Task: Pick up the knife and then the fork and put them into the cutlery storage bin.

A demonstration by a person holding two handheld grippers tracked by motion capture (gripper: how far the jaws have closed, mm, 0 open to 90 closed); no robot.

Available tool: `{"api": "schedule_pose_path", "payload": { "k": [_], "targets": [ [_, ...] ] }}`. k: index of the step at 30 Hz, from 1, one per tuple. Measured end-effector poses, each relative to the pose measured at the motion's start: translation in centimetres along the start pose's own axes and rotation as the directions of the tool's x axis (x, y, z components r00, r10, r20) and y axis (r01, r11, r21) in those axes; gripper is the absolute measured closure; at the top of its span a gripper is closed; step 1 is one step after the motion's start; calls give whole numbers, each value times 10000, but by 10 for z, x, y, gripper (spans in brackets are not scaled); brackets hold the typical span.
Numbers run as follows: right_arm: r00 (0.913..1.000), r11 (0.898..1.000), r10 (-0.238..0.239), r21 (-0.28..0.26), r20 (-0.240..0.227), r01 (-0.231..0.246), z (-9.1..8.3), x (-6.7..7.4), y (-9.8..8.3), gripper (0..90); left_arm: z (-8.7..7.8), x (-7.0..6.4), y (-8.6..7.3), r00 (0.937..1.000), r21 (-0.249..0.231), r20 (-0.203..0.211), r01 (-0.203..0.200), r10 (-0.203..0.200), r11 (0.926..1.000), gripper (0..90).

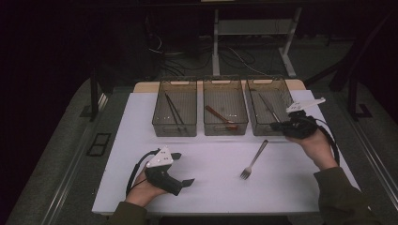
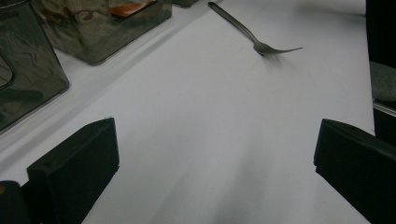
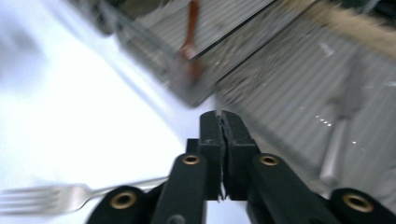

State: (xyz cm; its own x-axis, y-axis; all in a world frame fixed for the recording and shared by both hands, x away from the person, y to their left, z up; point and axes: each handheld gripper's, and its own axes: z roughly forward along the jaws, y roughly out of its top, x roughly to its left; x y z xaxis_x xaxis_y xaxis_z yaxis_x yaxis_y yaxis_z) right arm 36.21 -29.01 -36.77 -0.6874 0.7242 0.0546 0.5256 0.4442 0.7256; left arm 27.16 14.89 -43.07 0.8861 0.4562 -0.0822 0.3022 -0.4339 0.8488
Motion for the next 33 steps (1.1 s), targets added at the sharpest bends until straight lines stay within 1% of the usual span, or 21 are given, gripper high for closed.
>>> {"api": "schedule_pose_path", "payload": {
  "k": [2,3,5,7,10,12,14,15,17,20,23,30,33],
  "targets": [
    [9999,9993,-126,354,-97,129,11,5,-7,900,0,0,0,10000,-4,-3,34,-34,10000,0],
    [9999,9987,-105,502,-123,111,17,6,-10,900,0,0,0,10000,-40,2,33,-33,10000,0],
    [9999,9947,-118,1022,-119,130,30,8,-15,900,0,1,0,10000,-25,2,46,-46,10000,0],
    [9998,9911,-101,1326,-156,121,42,8,-18,900,0,1,0,10000,-38,-8,36,-36,10000,0],
    [9994,9845,-331,1718,-114,345,56,9,-18,900,0,2,0,10000,2,-13,23,-23,10000,0],
    [9995,9838,-309,1765,-21,308,63,8,-19,900,0,2,0,10000,9,2,20,-20,10000,0],
    [9994,9824,-340,1837,-60,345,69,8,-19,900,0,1,0,10000,-8,14,38,-38,10000,0],
    [9993,9800,-369,1952,-110,383,72,8,-20,900,0,1,0,10000,-2,11,34,-34,10000,0],
    [9983,9730,-577,2235,-41,571,76,10,-21,900,0,1,0,10000,2,3,23,-23,10000,0],
    [9979,9680,-645,2425,-83,646,76,11,-23,900,0,1,-1,10000,3,13,16,-16,10000,0],
    [9970,9603,-771,2682,-88,766,72,12,-24,900,0,1,-1,10000,-44,24,32,-32,10000,0],
    [9954,9436,-871,3170,-398,953,59,16,-33,900,1,1,0,10000,15,34,19,-19,10000,0],
    [9946,9349,-913,3395,-501,1029,52,18,-38,900,1,1,0,10000,13,39,18,-18,10000,0]
  ]
}}
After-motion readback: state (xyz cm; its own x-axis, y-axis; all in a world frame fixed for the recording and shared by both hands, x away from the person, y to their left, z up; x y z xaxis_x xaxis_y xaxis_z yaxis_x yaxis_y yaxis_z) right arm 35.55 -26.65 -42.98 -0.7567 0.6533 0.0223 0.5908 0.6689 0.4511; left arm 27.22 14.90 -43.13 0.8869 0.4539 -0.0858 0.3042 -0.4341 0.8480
